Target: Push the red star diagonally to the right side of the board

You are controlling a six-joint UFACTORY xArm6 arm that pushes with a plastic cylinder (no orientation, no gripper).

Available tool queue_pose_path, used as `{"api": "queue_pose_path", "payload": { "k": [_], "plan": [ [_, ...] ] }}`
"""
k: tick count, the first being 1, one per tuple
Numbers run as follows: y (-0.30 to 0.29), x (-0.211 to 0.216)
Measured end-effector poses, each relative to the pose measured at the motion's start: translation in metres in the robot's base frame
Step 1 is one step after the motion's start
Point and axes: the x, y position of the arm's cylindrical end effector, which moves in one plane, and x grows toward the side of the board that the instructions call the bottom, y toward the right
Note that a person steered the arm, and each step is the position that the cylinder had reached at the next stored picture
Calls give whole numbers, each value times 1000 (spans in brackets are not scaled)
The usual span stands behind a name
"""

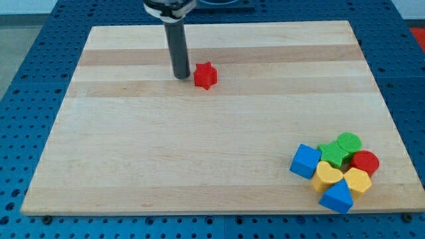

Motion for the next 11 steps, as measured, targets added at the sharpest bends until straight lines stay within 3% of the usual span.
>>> {"api": "queue_pose_path", "payload": {
  "k": [2,5,9,11],
  "plan": [
    [79,-4],
    [98,23],
    [202,46],
    [216,70]
  ]
}}
